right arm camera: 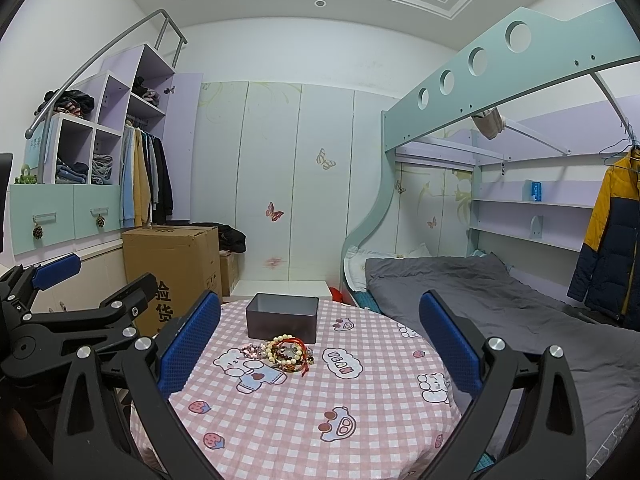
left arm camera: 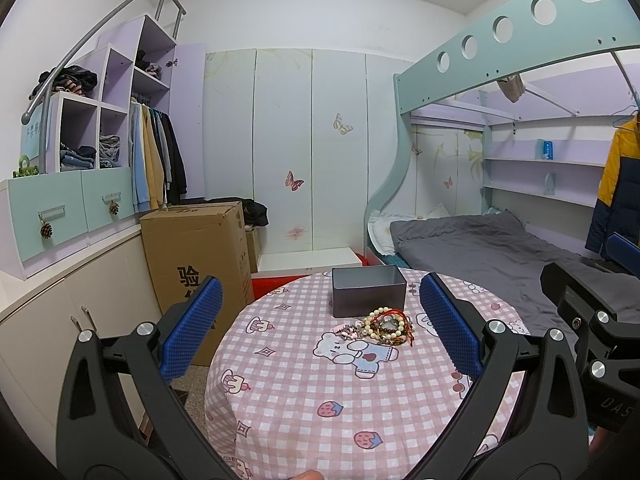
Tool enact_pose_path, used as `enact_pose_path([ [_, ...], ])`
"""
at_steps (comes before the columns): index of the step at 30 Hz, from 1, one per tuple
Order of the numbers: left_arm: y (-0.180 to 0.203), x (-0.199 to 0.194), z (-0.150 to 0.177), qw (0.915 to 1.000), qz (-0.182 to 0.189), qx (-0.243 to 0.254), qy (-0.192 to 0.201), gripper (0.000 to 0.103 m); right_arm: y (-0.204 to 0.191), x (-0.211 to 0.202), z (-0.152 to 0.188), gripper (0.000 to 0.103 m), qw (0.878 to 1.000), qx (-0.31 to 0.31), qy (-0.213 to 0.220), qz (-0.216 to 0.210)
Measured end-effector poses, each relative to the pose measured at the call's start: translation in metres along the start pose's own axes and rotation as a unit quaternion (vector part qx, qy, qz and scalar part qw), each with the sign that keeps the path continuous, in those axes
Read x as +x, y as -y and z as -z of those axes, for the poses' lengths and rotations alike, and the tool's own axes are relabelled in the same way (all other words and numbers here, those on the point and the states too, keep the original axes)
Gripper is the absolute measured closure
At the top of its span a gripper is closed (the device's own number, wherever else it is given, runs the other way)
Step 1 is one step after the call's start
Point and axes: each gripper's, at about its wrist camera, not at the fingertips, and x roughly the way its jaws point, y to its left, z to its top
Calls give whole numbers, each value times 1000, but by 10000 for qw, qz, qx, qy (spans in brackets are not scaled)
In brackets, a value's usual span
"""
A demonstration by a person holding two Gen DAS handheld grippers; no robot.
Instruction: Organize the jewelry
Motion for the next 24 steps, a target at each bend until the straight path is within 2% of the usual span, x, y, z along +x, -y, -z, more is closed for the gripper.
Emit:
enact_pose_path([
  [11,-4,5,1,10000,0,-7,-61,6,0,2,2,8,10000,-45,-8,36],
  [18,0,28,15,9999,76,52,-63,6,3,18,10,8,10000,3,-58,-79],
  [24,6,51,24,9992,56,209,-322,6,1,41,21,8,9995,32,-276,-156],
])
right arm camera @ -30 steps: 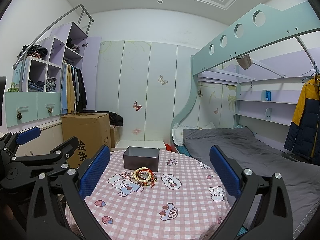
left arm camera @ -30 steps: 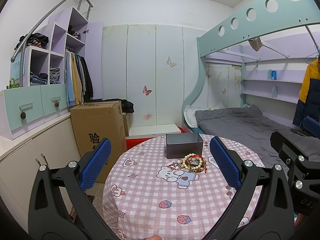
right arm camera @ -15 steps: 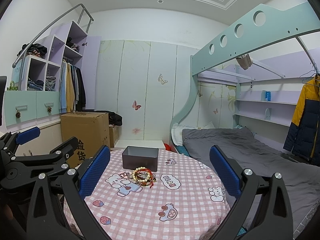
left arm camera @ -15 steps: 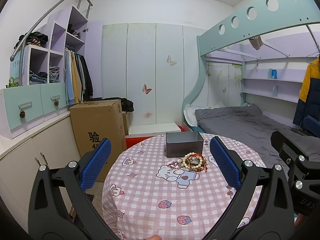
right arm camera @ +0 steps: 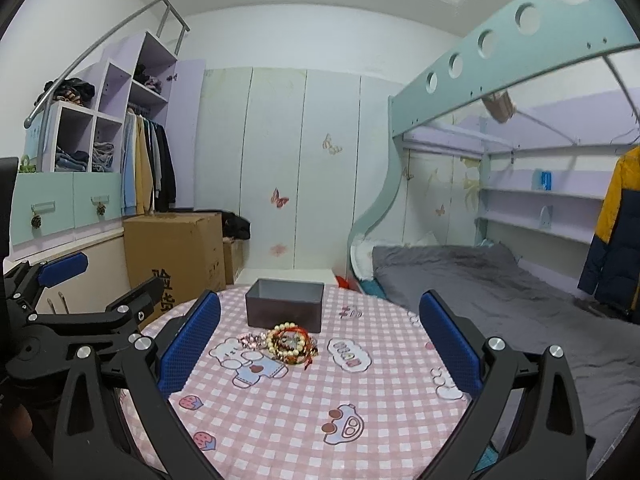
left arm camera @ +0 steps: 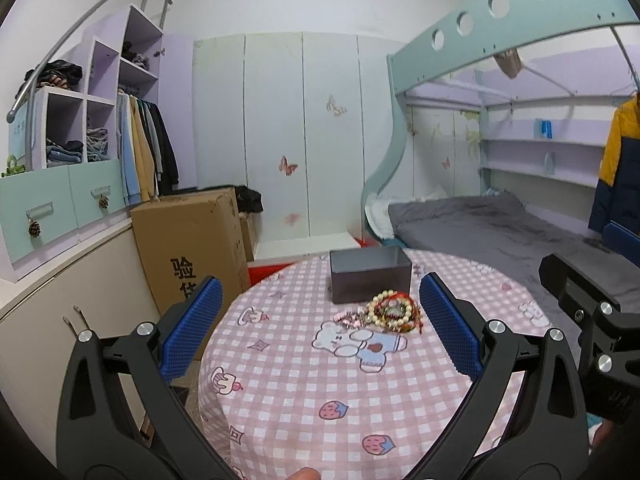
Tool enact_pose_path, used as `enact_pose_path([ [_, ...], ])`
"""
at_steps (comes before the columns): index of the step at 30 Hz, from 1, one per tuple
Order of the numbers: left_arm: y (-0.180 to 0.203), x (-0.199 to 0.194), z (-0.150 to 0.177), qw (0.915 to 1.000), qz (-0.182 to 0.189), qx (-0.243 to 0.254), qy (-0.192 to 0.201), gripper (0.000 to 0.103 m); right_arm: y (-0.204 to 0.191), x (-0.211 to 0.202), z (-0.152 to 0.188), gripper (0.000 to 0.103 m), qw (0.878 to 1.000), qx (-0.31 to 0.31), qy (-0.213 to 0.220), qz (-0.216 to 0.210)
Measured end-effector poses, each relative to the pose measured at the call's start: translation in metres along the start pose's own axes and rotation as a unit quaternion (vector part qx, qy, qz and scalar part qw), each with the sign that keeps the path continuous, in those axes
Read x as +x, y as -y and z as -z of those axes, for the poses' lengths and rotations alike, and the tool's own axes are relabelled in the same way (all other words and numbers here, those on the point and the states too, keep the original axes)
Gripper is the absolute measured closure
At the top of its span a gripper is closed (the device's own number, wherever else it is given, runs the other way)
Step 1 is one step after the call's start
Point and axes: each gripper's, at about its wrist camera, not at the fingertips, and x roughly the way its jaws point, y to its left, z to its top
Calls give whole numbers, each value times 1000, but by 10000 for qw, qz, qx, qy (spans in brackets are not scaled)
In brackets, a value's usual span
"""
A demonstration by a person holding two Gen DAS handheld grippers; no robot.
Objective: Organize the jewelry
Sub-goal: 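Move the left tool down onto the tangled jewelry pile and grip it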
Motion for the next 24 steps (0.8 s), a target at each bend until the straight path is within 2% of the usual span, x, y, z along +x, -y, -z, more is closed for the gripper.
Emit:
enact_pose_path([
  [6,-6,39,11,9979,100,88,-631,6,5,36,12,8,9984,11,-479,-314],
  [10,-21,75,21,9913,461,-156,-1222,6,12,62,23,7,9948,37,-939,-397],
  [15,-28,117,33,9845,530,-121,-1666,6,25,93,34,7,9902,183,-1328,-400],
  [20,-26,167,45,9697,1026,-126,-2212,7,37,124,45,7,9816,273,-1790,-611],
  [24,-16,196,44,9588,1456,-194,-2429,19,43,145,51,7,9777,206,-2035,-485],
])
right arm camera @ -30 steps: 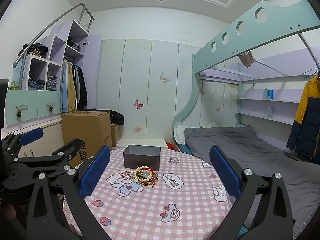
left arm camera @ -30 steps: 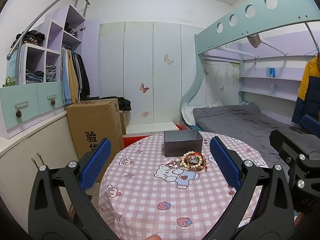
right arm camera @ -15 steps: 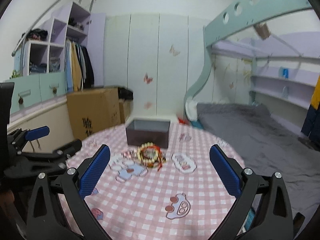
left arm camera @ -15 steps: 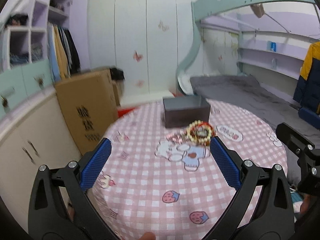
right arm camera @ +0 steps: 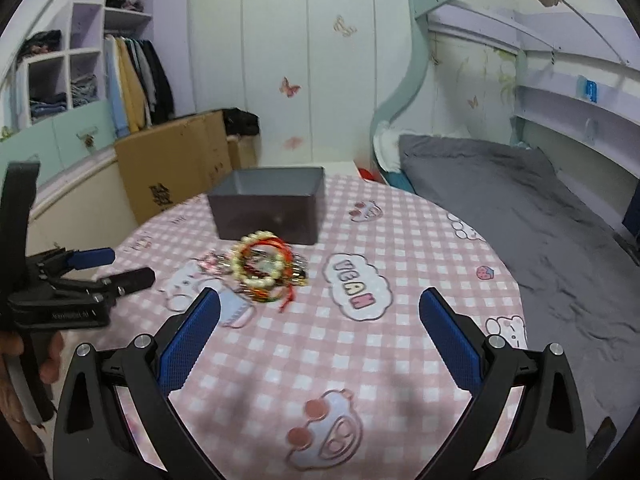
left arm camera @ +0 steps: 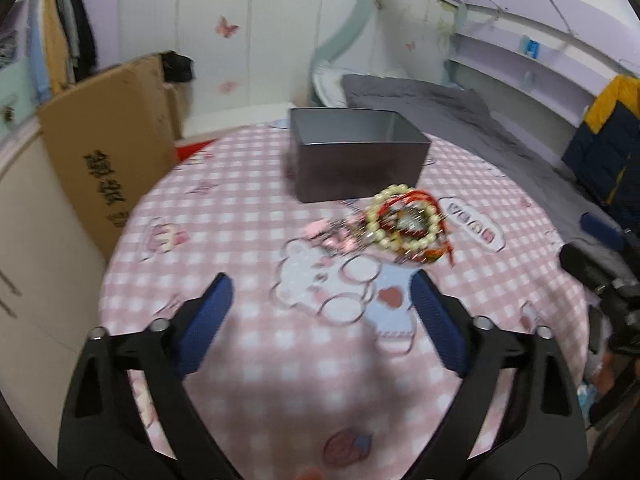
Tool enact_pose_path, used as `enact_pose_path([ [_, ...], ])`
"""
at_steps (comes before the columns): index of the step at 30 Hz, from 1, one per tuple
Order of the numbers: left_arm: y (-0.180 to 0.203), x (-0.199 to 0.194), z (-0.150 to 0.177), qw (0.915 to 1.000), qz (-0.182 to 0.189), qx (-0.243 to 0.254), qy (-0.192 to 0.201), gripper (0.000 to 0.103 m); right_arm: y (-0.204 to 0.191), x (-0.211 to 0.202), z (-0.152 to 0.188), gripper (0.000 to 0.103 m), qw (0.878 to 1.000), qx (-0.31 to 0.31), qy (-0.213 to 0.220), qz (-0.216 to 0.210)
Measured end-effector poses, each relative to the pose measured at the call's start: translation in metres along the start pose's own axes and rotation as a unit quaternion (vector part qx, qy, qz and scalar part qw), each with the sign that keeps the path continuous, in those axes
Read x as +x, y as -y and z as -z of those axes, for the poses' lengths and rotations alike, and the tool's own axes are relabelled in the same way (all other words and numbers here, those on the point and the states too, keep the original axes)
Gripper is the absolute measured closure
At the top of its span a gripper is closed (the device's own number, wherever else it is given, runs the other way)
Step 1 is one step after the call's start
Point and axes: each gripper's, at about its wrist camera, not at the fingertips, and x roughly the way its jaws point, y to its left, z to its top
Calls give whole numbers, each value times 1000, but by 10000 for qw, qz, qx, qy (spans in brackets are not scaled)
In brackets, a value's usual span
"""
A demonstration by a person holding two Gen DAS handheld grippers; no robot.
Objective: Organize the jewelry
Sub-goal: 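Move the left tool down onto the tangled jewelry pile and grip it, then pull the red string bracelet out with the right tool while the left tool holds the pile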
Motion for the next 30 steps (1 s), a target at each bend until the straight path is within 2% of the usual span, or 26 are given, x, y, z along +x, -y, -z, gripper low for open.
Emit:
enact_pose_path([
  [6,17,39,-33,9989,214,333,-235,34,15,22,-9,7,9999,21,-158,1],
  [7,18,45,-37,9987,203,362,-300,42,17,26,-10,7,9998,17,-195,-7],
  [8,20,50,-40,9984,164,424,-341,45,18,30,-13,7,9998,5,-203,-17],
  [11,26,67,-52,9968,297,578,-456,47,21,38,-17,7,9997,-21,-236,-68],
  [13,28,82,-57,9953,365,629,-638,53,25,43,-18,7,9995,-1,-278,-119],
  [15,30,91,-59,9943,372,699,-714,54,27,47,-18,7,9994,4,-304,-164],
  [18,29,104,-63,9925,605,616,-867,66,30,52,-19,7,9993,20,-329,-185],
  [27,28,116,-62,9869,995,589,-1125,74,35,62,-19,7,9984,82,-463,-321],
  [29,27,115,-61,9865,1035,603,-1117,80,35,64,-19,7,9980,73,-502,-379],
  [30,27,114,-61,9865,1059,612,-1091,86,34,65,-19,7,9978,68,-525,-409],
])
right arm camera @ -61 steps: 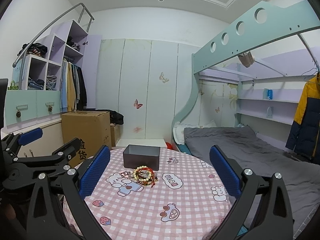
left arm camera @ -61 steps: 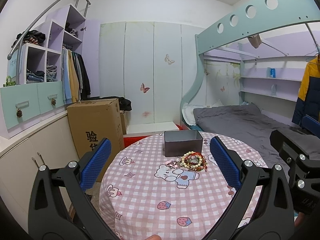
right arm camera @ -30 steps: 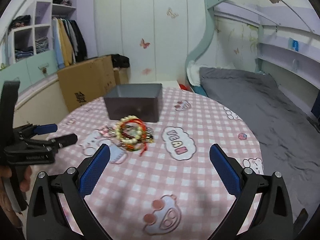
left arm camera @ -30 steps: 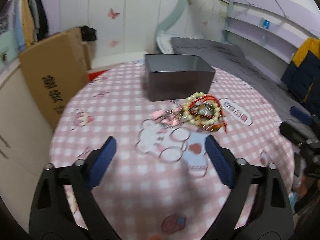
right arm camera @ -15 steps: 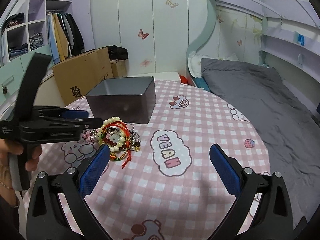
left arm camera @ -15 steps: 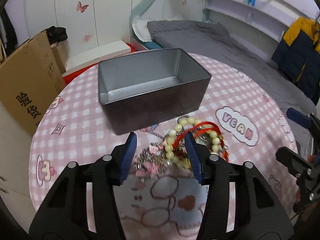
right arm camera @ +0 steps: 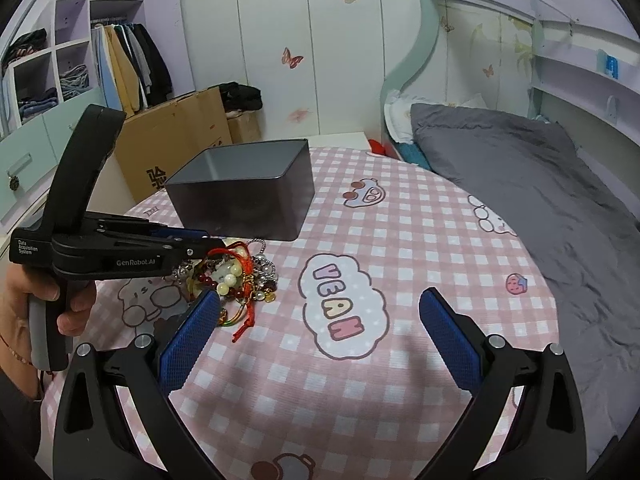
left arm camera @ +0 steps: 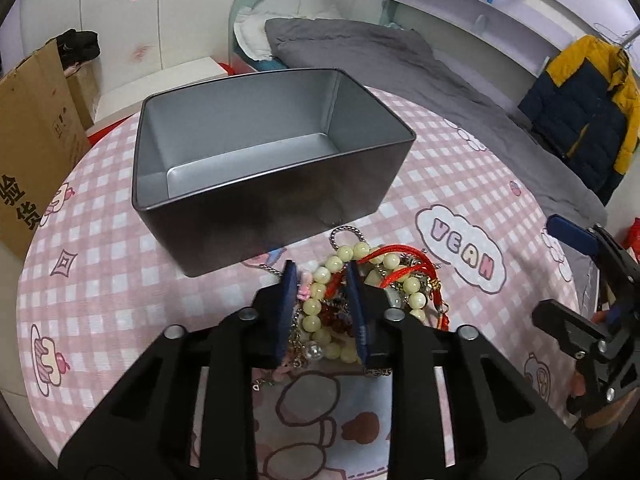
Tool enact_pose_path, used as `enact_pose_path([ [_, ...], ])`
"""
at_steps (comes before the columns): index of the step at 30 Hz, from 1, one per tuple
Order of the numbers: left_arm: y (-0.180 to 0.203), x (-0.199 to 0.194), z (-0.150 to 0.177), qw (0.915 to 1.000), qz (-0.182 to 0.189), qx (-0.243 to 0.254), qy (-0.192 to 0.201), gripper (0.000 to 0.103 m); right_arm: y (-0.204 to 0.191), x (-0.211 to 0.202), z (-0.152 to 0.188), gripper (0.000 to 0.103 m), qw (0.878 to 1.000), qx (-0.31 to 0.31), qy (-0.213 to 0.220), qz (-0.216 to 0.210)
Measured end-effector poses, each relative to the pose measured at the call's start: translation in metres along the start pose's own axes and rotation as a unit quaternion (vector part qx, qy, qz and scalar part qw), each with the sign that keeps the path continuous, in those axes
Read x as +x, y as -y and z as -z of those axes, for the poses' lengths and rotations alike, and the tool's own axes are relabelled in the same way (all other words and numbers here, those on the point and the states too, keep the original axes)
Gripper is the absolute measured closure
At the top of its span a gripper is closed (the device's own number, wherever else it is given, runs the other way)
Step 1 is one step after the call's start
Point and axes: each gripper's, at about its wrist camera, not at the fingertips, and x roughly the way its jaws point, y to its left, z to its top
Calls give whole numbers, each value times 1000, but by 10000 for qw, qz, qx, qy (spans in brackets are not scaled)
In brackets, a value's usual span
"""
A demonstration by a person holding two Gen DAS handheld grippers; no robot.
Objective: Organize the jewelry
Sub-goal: 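Pull the red string bracelet out with the right tool while the left tool holds the pile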
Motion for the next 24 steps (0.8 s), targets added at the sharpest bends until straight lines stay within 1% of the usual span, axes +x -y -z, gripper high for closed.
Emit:
enact_pose_path([
  [1,0,-2,1,10000,-26,26,20,95,0,1,0,7,10000,0,-16,-35],
  [2,-1,-3,1,10000,-60,39,21,95,0,3,-1,7,9999,3,-55,-84],
  [6,-4,-13,11,10000,13,32,18,96,-5,15,-3,10,9993,-73,-308,-218],
  [8,-5,-17,15,10000,76,12,31,96,-9,21,-3,19,9984,-154,-440,-317],
  [9,-6,-20,19,10000,76,7,45,96,-13,27,-3,21,9974,-171,-563,-423],
  [10,-6,-22,21,9999,80,0,76,96,-16,33,-3,26,9963,-195,-667,-504],
  [11,-8,-26,23,9998,79,-64,147,96,-19,38,-3,32,9952,-228,-758,-583],
  [12,-10,-30,24,9996,66,-144,223,96,-21,44,-2,34,9941,-240,-839,-649],
  [13,-12,-33,24,9995,57,-179,261,96,-23,52,-2,40,9926,-249,-980,-665],
  [14,-14,-37,25,9993,28,-229,310,96,-24,54,-2,44,9922,-258,-1032,-656],
  [16,-15,-42,26,9991,15,-250,354,95,-27,60,-1,48,9907,-274,-1114,-732],
  [17,-16,-44,27,9990,29,-256,364,95,-27,62,-2,55,9903,-256,-1126,-770],
  [19,-17,-48,28,9989,21,-277,387,95,-28,64,-4,67,9891,-274,-1167,-852],
  [20,-16,-48,28,9988,43,-286,393,95,-29,67,-5,67,9883,-286,-1212,-877],
  [21,-17,-49,28,9987,81,-308,398,89,-29,68,-6,67,9881,-294,-1228,-880],
  [22,-16,-50,29,9987,88,-316,401,73,-29,69,-7,72,9877,-318,-1251,-878],
  [23,-17,-52,30,9984,65,-340,441,59,-30,68,-8,83,9874,-345,-1270,-874],
  [24,-17,-55,31,9979,38,-369,529,40,-31,68,-8,90,9866,-407,-1298,-901],
])
